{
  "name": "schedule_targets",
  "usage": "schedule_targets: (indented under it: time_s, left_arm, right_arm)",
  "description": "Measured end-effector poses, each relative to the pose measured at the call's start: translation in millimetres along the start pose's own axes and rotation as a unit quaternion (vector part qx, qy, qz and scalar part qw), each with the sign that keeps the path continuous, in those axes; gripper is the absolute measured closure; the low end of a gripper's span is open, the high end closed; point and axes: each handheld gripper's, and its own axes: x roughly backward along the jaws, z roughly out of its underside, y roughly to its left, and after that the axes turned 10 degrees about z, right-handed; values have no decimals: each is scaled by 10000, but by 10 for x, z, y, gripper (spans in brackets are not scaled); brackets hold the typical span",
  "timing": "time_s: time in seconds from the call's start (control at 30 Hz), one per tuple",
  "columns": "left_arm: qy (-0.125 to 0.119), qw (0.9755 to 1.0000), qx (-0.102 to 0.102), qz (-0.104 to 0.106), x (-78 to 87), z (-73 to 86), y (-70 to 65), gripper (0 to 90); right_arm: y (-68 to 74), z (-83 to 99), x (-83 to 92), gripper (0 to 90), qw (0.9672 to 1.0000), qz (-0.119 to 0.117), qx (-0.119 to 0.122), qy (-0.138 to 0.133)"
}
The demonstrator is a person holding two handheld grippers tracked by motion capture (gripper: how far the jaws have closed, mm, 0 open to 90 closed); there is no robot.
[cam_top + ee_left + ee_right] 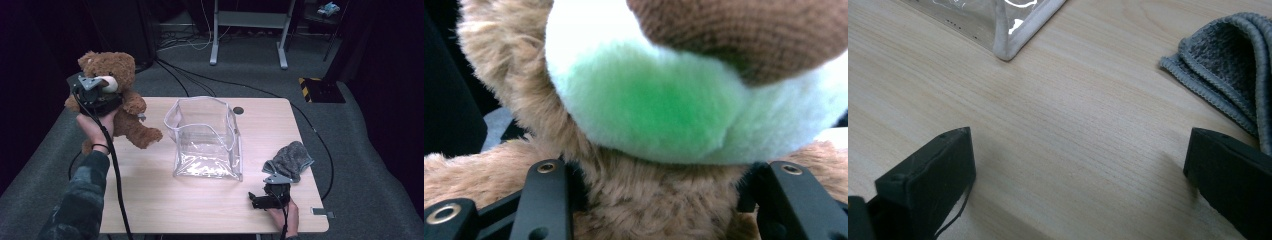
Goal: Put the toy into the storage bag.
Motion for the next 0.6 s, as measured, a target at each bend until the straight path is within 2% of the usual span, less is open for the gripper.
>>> schedule_targets:
  time_s: [0.3,0.6]
  left_arm:
    - [-132,9998,-75,-100,-31,-245,-56,450]
    - [-282,9993,-208,-109,-42,-479,-162,449]
  right_arm:
    - [0,0,0,0,10000,-1,2,0]
    - [-1,0,1,0,10000,1,7,2]
